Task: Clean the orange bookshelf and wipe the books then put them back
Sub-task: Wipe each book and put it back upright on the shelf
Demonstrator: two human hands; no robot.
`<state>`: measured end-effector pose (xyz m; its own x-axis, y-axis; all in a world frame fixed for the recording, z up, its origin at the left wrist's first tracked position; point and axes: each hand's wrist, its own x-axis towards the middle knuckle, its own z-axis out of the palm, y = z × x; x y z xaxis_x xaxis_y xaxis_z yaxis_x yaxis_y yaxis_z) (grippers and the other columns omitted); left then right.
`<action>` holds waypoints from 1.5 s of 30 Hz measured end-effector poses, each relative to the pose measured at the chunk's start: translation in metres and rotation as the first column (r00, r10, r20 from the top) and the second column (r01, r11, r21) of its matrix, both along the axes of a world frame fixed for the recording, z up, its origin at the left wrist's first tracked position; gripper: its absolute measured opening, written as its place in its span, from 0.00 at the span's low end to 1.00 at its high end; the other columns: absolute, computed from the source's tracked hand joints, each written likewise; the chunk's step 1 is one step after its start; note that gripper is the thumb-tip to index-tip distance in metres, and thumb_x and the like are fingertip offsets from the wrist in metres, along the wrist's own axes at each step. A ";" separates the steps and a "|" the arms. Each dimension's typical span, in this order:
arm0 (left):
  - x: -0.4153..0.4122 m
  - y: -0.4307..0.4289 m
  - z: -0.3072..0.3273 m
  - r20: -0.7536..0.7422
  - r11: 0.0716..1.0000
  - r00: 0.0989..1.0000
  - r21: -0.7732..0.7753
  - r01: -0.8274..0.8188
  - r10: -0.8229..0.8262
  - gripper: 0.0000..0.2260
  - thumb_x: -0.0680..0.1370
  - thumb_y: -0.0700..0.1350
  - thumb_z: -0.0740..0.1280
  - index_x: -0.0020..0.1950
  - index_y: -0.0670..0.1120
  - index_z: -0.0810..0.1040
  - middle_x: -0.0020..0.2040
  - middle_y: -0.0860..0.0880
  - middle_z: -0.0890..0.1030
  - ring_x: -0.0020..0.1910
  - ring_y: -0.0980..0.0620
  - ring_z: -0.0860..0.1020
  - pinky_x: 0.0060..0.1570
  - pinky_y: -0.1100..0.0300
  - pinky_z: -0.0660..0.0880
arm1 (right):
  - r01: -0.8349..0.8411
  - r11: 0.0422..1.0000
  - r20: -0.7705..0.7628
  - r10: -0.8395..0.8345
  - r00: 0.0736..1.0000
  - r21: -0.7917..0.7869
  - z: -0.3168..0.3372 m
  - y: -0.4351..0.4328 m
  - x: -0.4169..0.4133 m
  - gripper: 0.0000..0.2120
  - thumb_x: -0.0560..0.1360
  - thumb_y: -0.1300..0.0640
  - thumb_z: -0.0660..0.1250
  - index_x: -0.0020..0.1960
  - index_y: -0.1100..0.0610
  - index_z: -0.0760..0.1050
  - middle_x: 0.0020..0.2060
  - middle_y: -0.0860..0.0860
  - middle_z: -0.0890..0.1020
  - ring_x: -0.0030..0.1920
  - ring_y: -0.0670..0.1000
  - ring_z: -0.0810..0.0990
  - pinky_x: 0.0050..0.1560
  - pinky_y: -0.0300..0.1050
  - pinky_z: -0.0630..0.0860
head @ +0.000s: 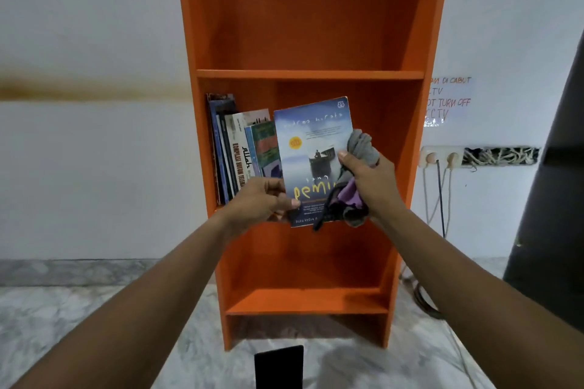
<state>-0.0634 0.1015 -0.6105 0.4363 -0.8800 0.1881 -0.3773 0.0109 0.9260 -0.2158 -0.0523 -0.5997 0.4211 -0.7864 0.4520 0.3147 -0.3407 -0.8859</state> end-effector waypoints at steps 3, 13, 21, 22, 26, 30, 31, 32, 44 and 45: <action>0.015 -0.013 0.006 0.022 0.994 0.997 -0.083 -0.073 0.075 0.07 0.77 0.35 0.72 0.51 0.33 0.77 0.39 0.42 0.80 0.36 0.50 0.79 0.36 0.59 0.79 | 0.138 0.982 -0.096 -0.151 0.984 -0.131 0.011 -0.018 0.028 0.13 0.72 0.45 0.76 0.49 0.54 0.80 0.44 0.55 0.86 0.45 0.53 0.83 0.52 0.62 0.82; 0.068 -0.096 -0.066 0.094 0.728 0.730 -0.237 -0.644 0.677 0.13 0.74 0.43 0.76 0.37 0.48 0.71 0.33 0.50 0.76 0.33 0.52 0.75 0.34 0.55 0.72 | 0.310 0.931 -0.174 -0.344 0.923 -0.194 -0.043 -0.058 0.107 0.08 0.75 0.43 0.73 0.48 0.40 0.73 0.43 0.40 0.82 0.45 0.46 0.81 0.46 0.52 0.78; 0.064 -0.118 -0.074 0.137 0.561 0.547 -0.286 -0.776 0.826 0.12 0.71 0.41 0.75 0.37 0.43 0.72 0.31 0.50 0.74 0.30 0.56 0.72 0.32 0.57 0.67 | 0.124 0.985 -0.334 -0.158 0.929 -0.123 -0.089 -0.061 0.152 0.08 0.75 0.45 0.73 0.49 0.46 0.76 0.41 0.45 0.82 0.41 0.50 0.81 0.42 0.53 0.78; 0.064 -0.119 -0.075 0.137 0.558 0.543 -0.290 -0.778 0.828 0.11 0.71 0.40 0.75 0.38 0.43 0.72 0.31 0.49 0.75 0.30 0.54 0.73 0.32 0.57 0.69 | 0.121 0.983 -0.347 -0.162 0.924 -0.138 -0.093 -0.059 0.153 0.07 0.75 0.45 0.72 0.46 0.45 0.75 0.39 0.45 0.81 0.39 0.49 0.80 0.39 0.50 0.75; 0.064 -0.117 -0.079 0.133 0.553 0.539 -0.288 -0.782 0.832 0.10 0.70 0.41 0.74 0.38 0.42 0.73 0.31 0.48 0.75 0.29 0.52 0.73 0.29 0.57 0.70 | 0.119 0.975 -0.375 -0.184 0.909 -0.188 -0.099 -0.057 0.151 0.09 0.77 0.47 0.71 0.44 0.46 0.72 0.36 0.46 0.78 0.34 0.48 0.75 0.35 0.44 0.67; 0.065 -0.114 -0.081 0.148 0.552 0.533 -0.271 -0.788 0.833 0.12 0.71 0.44 0.75 0.38 0.44 0.72 0.32 0.49 0.75 0.29 0.53 0.73 0.27 0.60 0.65 | 0.082 0.981 -0.381 -0.145 0.913 -0.175 -0.095 -0.056 0.145 0.07 0.77 0.48 0.72 0.49 0.48 0.76 0.40 0.46 0.81 0.40 0.49 0.80 0.38 0.46 0.72; 0.066 -0.113 -0.082 0.155 0.553 0.531 -0.266 -0.790 0.833 0.12 0.70 0.44 0.75 0.38 0.45 0.72 0.32 0.49 0.75 0.30 0.53 0.74 0.27 0.60 0.65 | 0.073 0.983 -0.382 -0.132 0.915 -0.167 -0.094 -0.055 0.144 0.07 0.77 0.48 0.72 0.50 0.49 0.77 0.41 0.47 0.82 0.42 0.50 0.81 0.40 0.48 0.75; 0.067 -0.113 -0.083 0.161 0.556 0.533 -0.261 -0.789 0.831 0.13 0.70 0.45 0.76 0.38 0.45 0.72 0.32 0.49 0.76 0.30 0.52 0.74 0.27 0.61 0.66 | 0.064 0.986 -0.380 -0.120 0.917 -0.156 -0.093 -0.055 0.143 0.08 0.77 0.48 0.72 0.51 0.49 0.77 0.43 0.48 0.83 0.43 0.51 0.82 0.43 0.52 0.77; 0.064 -0.071 -0.139 0.615 0.724 0.480 -0.227 -0.652 0.626 0.11 0.75 0.56 0.69 0.41 0.53 0.70 0.34 0.54 0.76 0.33 0.51 0.76 0.34 0.57 0.75 | 0.162 0.986 -0.167 -0.166 0.972 -0.037 -0.113 -0.027 0.121 0.06 0.76 0.52 0.73 0.50 0.51 0.77 0.40 0.47 0.81 0.40 0.51 0.80 0.43 0.52 0.76; 0.062 -0.064 -0.149 0.684 0.769 0.480 -0.188 -0.611 0.549 0.10 0.74 0.56 0.68 0.41 0.52 0.70 0.35 0.53 0.76 0.33 0.51 0.76 0.34 0.56 0.75 | 0.193 0.980 -0.168 -0.197 0.966 -0.038 -0.119 -0.023 0.117 0.07 0.76 0.51 0.72 0.50 0.51 0.77 0.40 0.48 0.81 0.41 0.52 0.80 0.43 0.53 0.76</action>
